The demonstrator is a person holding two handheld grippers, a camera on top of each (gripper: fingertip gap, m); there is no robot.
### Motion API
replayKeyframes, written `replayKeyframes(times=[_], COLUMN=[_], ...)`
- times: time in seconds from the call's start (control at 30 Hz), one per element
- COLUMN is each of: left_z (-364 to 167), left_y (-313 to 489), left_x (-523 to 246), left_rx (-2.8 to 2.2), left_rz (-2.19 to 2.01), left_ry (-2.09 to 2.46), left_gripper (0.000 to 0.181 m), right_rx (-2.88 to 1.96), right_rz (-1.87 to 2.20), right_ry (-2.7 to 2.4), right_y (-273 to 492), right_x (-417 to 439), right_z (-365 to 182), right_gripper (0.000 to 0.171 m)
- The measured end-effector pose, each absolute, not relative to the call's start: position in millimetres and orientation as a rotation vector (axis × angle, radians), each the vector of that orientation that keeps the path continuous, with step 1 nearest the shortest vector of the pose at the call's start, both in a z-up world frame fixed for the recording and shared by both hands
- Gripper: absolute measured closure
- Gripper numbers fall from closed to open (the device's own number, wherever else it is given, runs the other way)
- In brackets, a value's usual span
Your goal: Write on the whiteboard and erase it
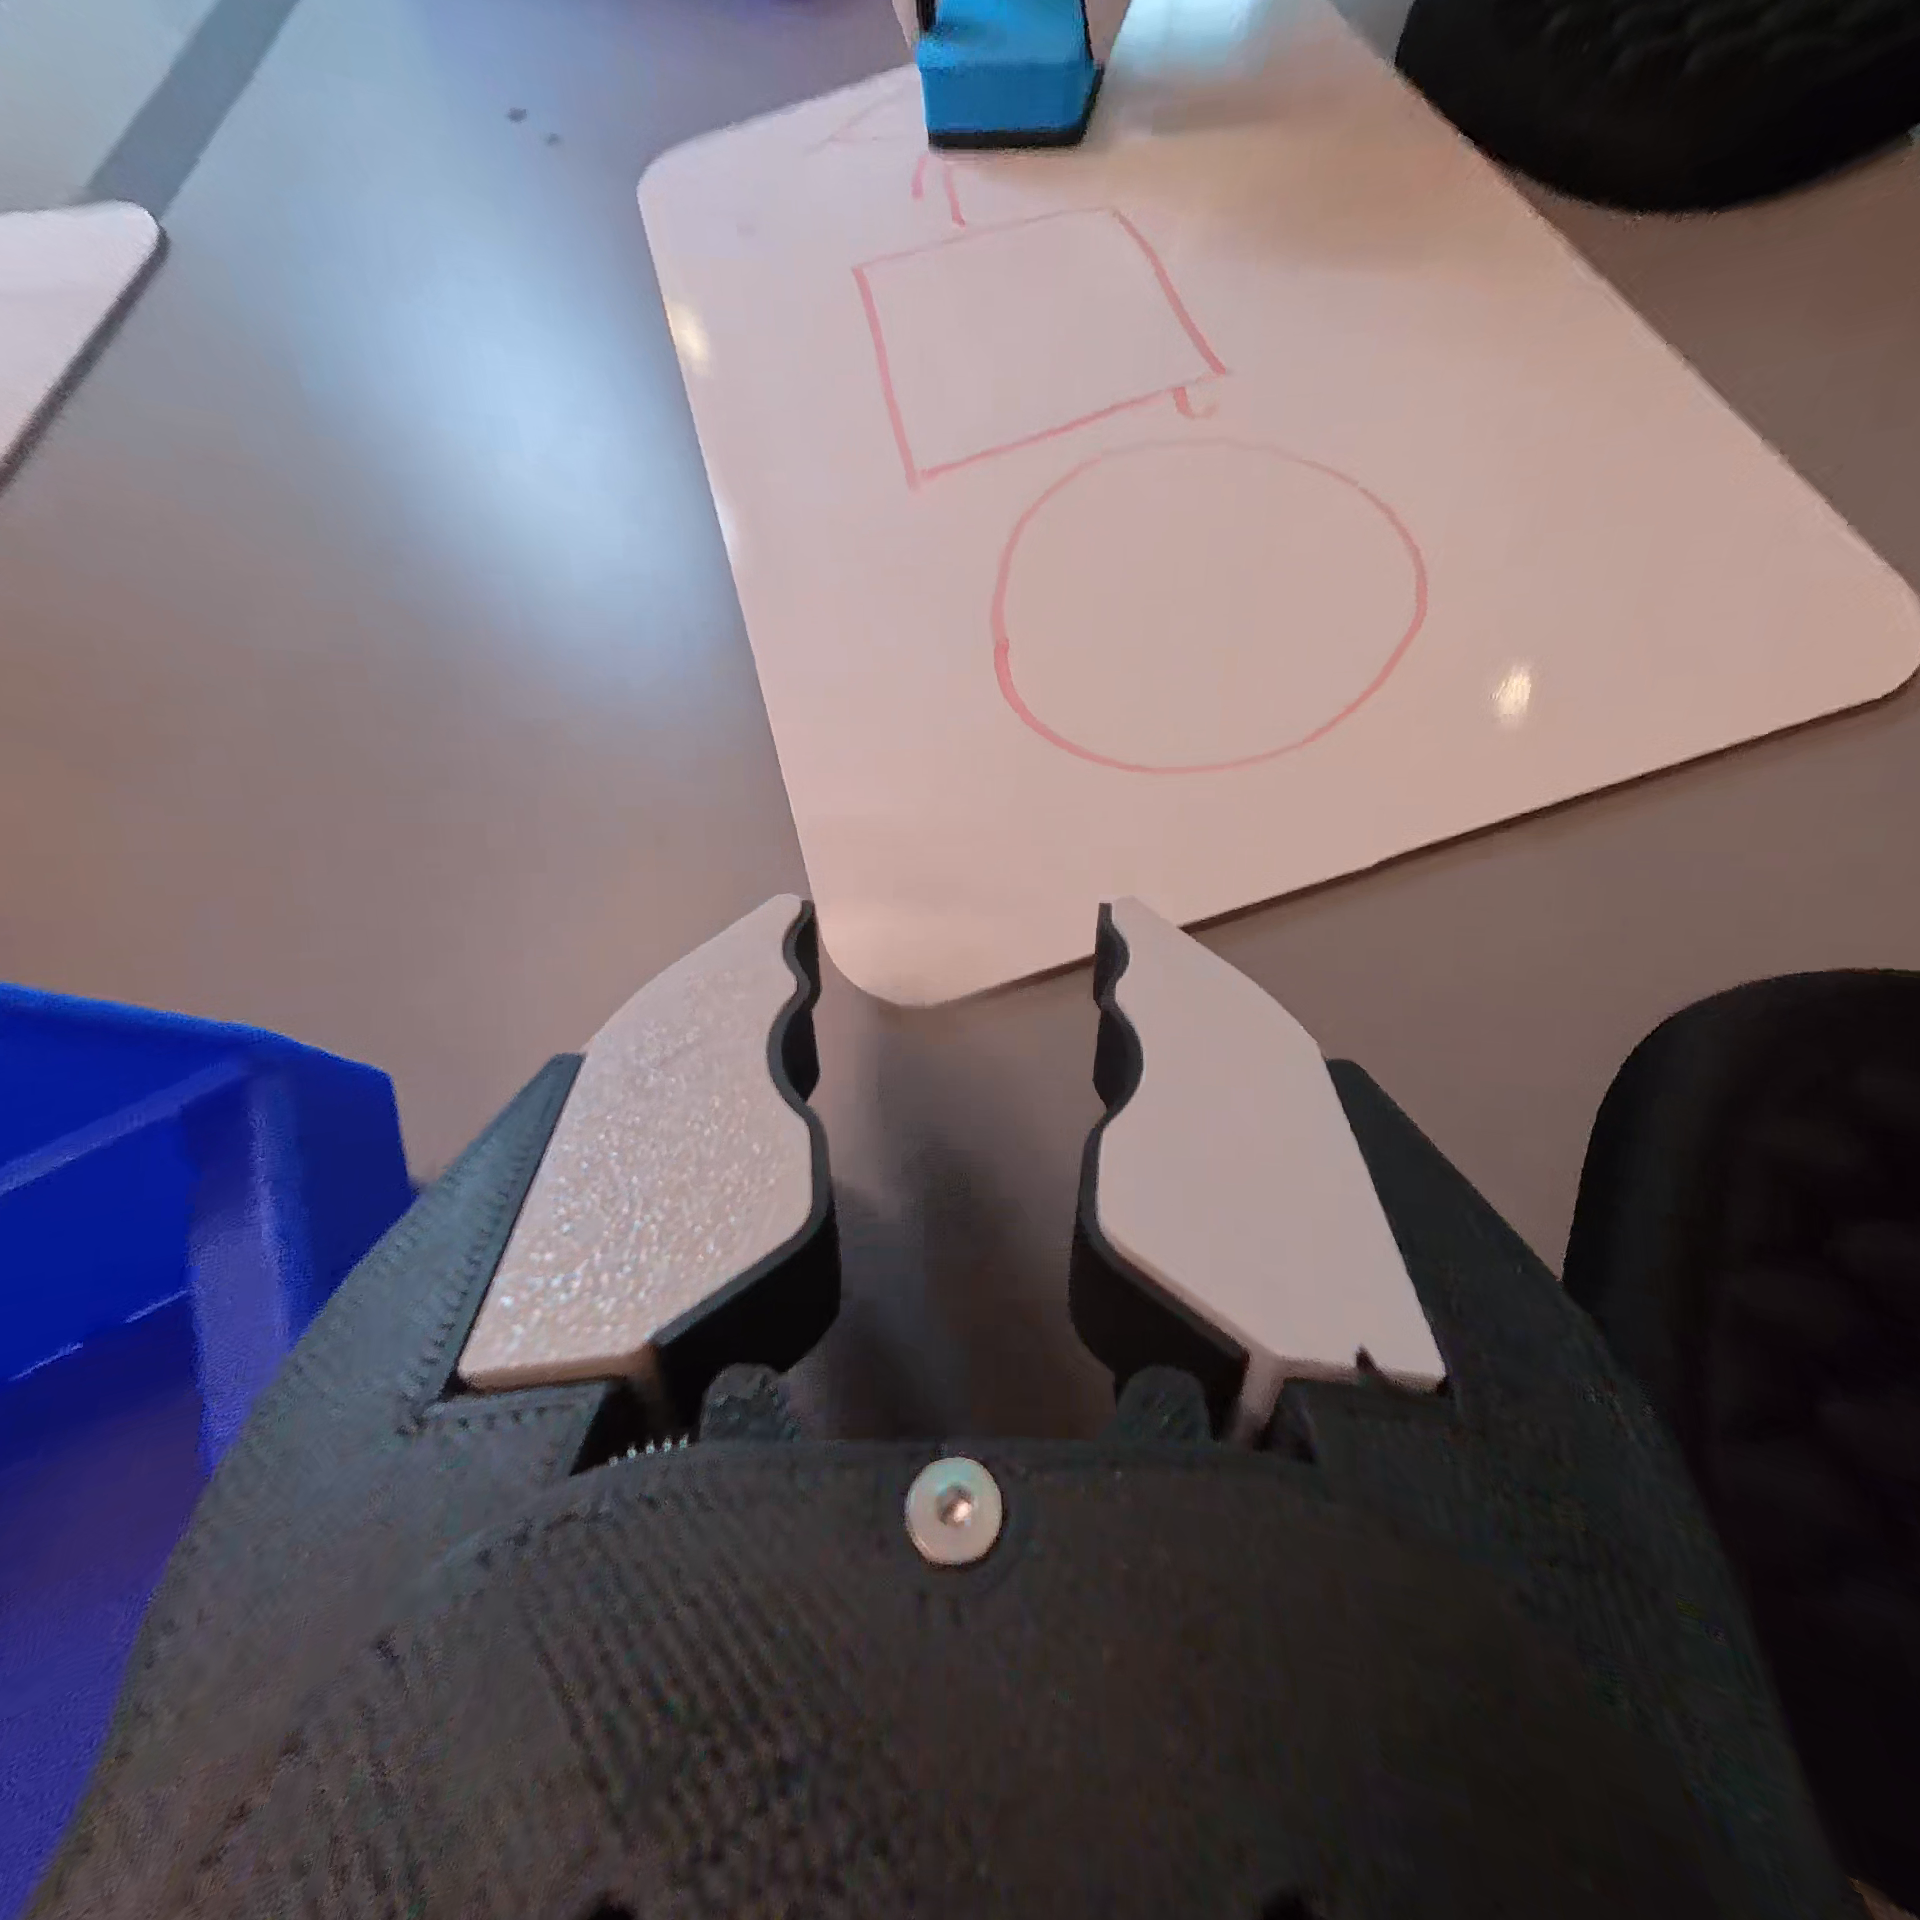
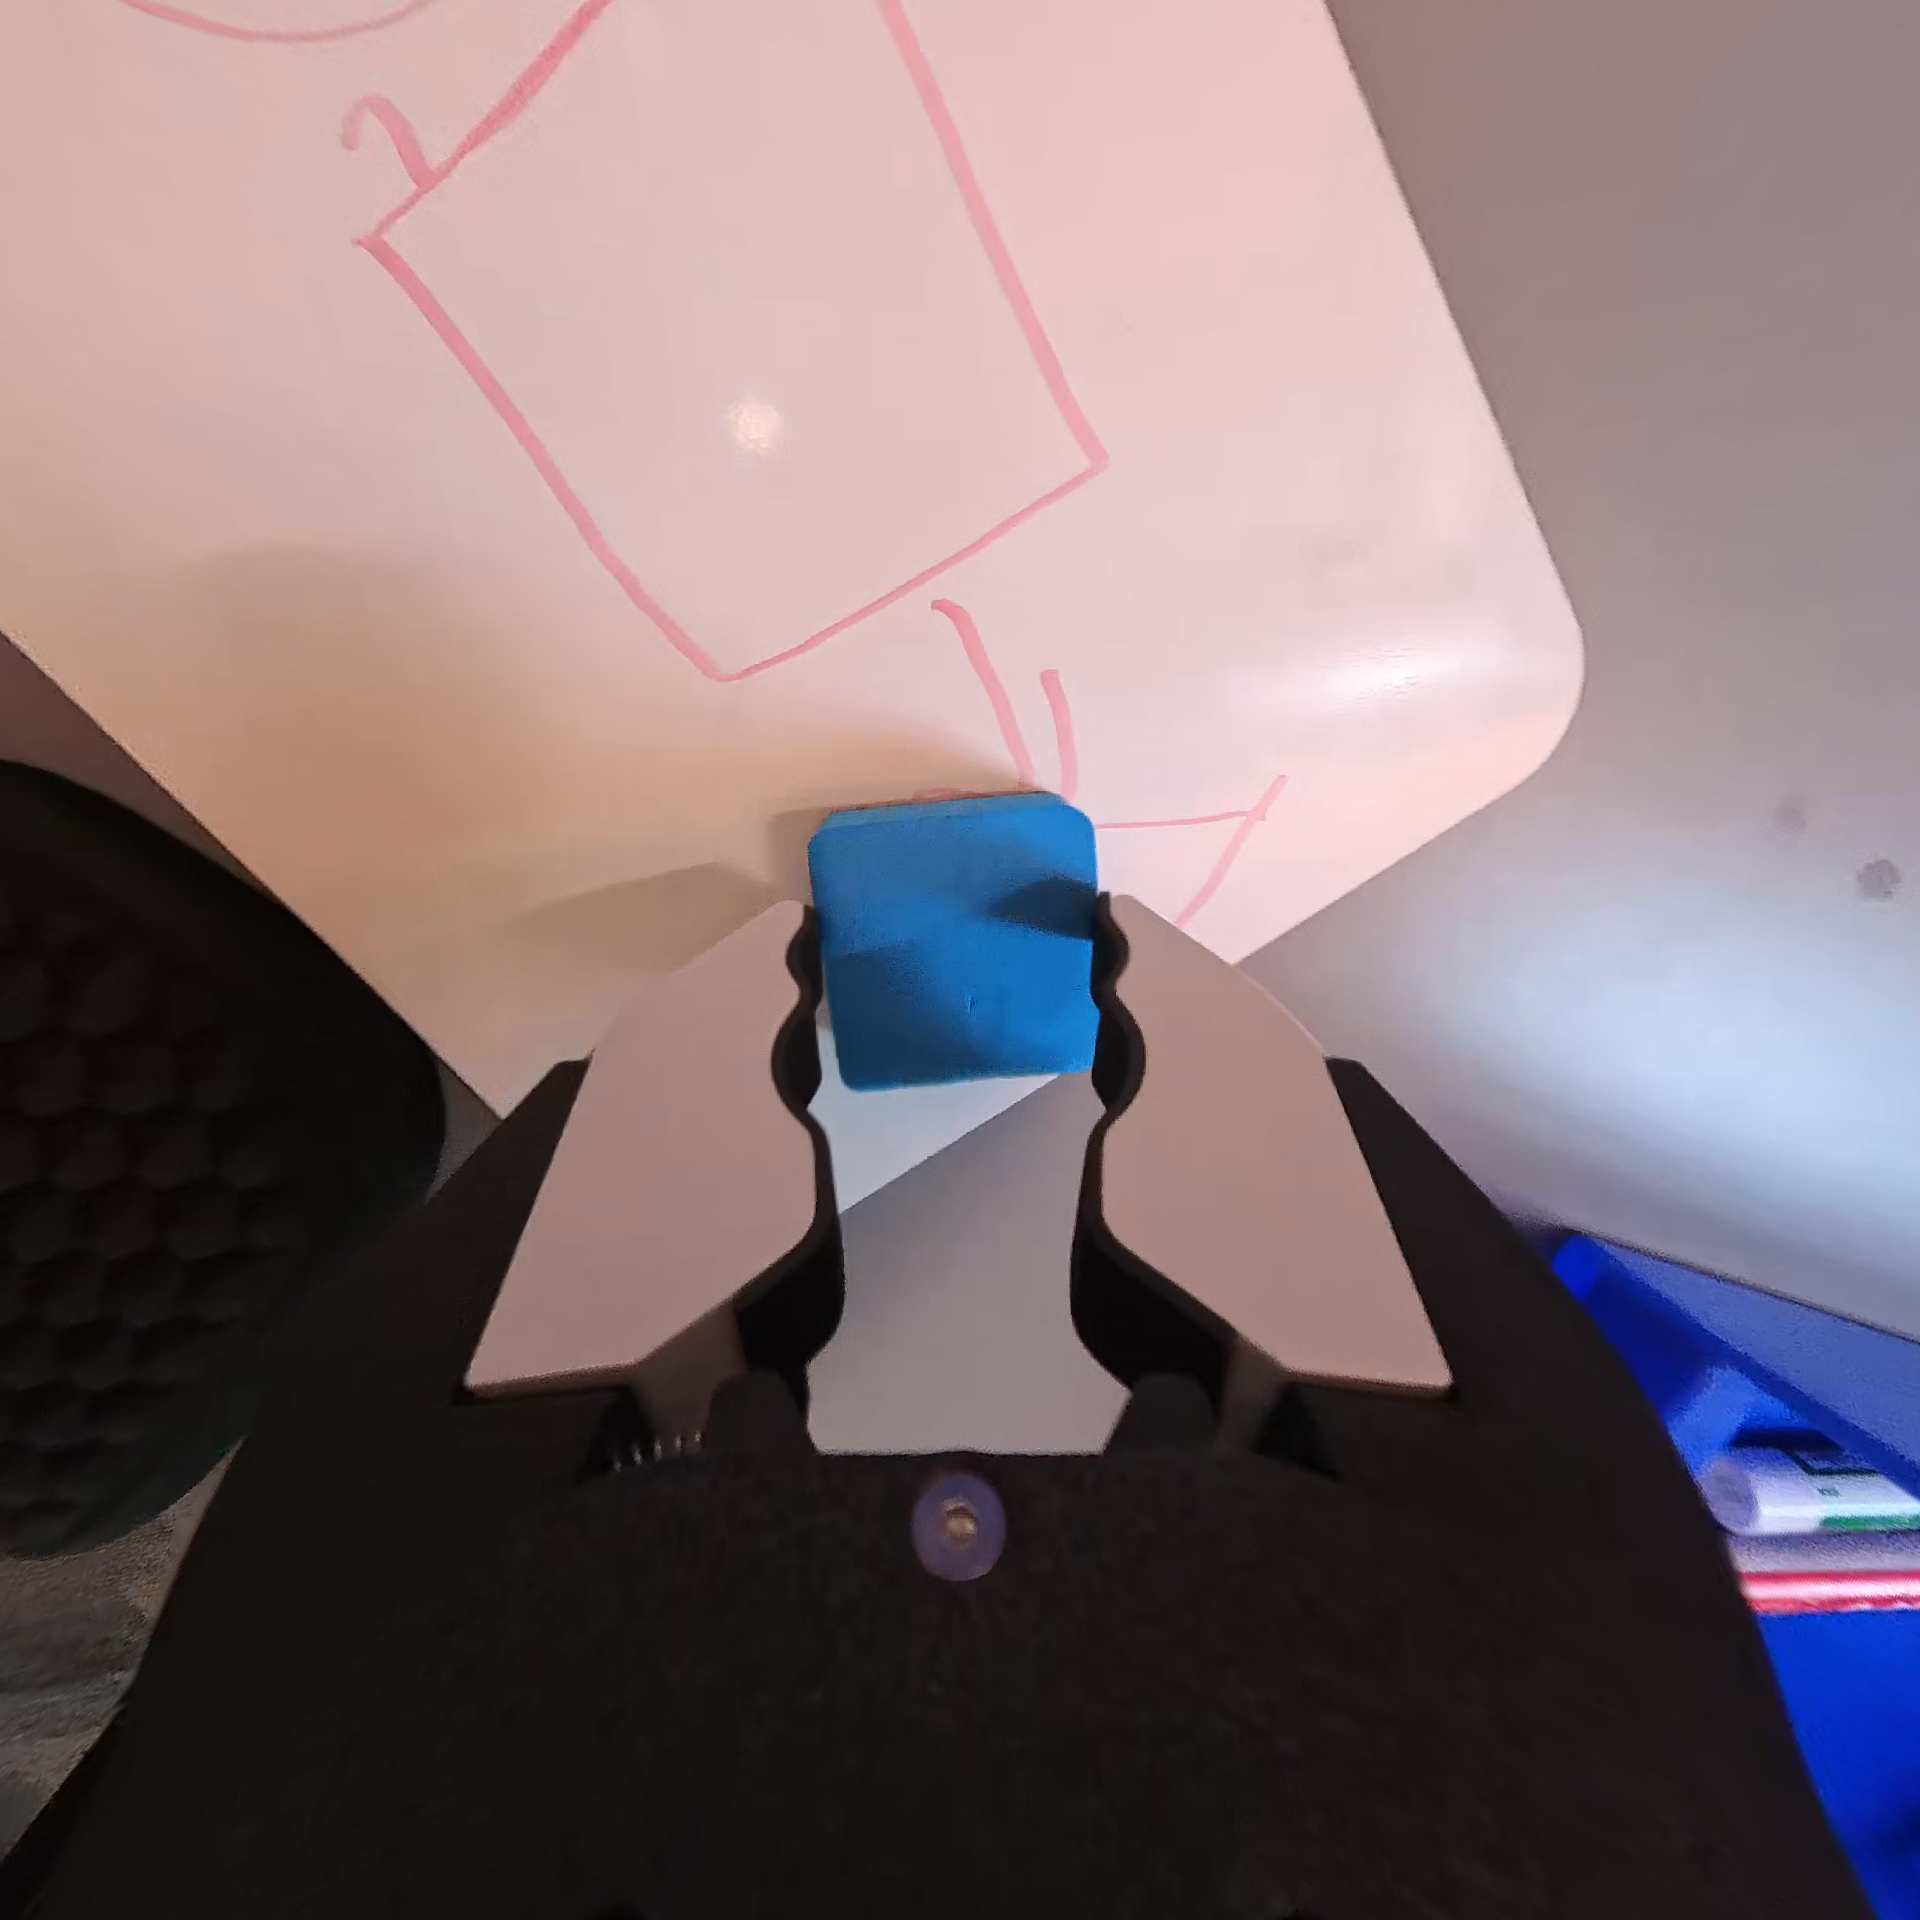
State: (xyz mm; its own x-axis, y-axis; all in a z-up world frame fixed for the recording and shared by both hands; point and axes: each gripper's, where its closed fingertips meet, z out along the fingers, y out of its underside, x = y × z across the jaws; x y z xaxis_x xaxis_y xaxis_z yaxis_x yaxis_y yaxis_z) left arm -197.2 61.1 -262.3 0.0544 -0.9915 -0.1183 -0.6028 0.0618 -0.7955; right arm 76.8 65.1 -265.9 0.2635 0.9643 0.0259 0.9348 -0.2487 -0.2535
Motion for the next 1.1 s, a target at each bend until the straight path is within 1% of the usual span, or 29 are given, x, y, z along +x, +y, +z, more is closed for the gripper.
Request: replayKeyframes(times=[0.07, 0.1, 0.2, 0.33, 0.43, 0.5, 0.57, 0.63, 0.7, 0.73, 0.8, 0.83, 0.9, 0.97, 1.0, 1.07, 1.1], left_z=[-275, -276, -277, -278, -279, -280, -280, -280, -280, -280, -280, -280, -280, -280, -280, -280, -280], left_y=[58, 55, 52, 48, 45, 44, 44, 44, 42, 41, 40, 40, 40, 40, 40, 40, 40], left_x=[-199, -198, -198, -198, -197, -194, -195, -195, -195, -195, -194, -194, -195, -195, -194, -194, -194], left_rx=[-1.657, -1.651, -1.662, -1.677, -1.693, -1.707, -1.725, -1.732, -1.739, -1.741, -1.745, -1.75, -1.761, -1.765, -1.765, -1.763, -1.761], left_rz=[-0.668, -0.686, -0.696, -0.714, -0.717, -0.718, -0.715, -0.71, -0.7, -0.696, -0.692, -0.688, -0.681, -0.679, -0.678, -0.678, -0.679], left_ry=[1.686, 1.695, 1.713, 1.728, 1.729, 1.729, 1.722, 1.721, 1.731, 1.736, 1.737, 1.736, 1.73, 1.727, 1.729, 1.733, 1.733], left_gripper=[0.127, 0.131, 0.129, 0.121, 0.114, 0.113, 0.113, 0.114, 0.117, 0.119, 0.119, 0.119, 0.118, 0.119, 0.119, 0.119, 0.12], right_rx=[-2.308, -2.317, -2.328, -2.385, -2.399, -2.347, -2.29, -2.277, -2.359, -2.409, -2.437, -2.415, -2.365, -2.338, -2.34, -2.43, -2.456], right_rz=[0.232, 0.257, 0.253, 0.24, 0.305, 0.352, 0.412, 0.348, 0.229, 0.239, 0.306, 0.309, 0.38, 0.383, 0.334, 0.272, 0.303], right_ry=[-1.758, -1.753, -1.76, -1.612, -1.487, -1.561, -1.7, -1.794, -1.706, -1.6, -1.439, -1.444, -1.581, -1.703, -1.707, -1.526, -1.428], right_y=[64, 62, 64, 103, 120, 106, 72, 53, 73, 89, 116, 119, 91, 60, 64, 102, 122], right_x=[74, 72, 71, 80, 69, 49, 30, 38, 67, 75, 72, 64, 43, 42, 50, 69, 71], right_z=[-268, -268, -268, -268, -268, -268, -267, -267, -268, -268, -268, -268, -268, -268, -268, -268, -268], right_gripper=[0.121, 0.121, 0.121, 0.121, 0.121, 0.121, 0.121, 0.121, 0.121, 0.121, 0.122, 0.122, 0.122, 0.122, 0.122, 0.122, 0.122])
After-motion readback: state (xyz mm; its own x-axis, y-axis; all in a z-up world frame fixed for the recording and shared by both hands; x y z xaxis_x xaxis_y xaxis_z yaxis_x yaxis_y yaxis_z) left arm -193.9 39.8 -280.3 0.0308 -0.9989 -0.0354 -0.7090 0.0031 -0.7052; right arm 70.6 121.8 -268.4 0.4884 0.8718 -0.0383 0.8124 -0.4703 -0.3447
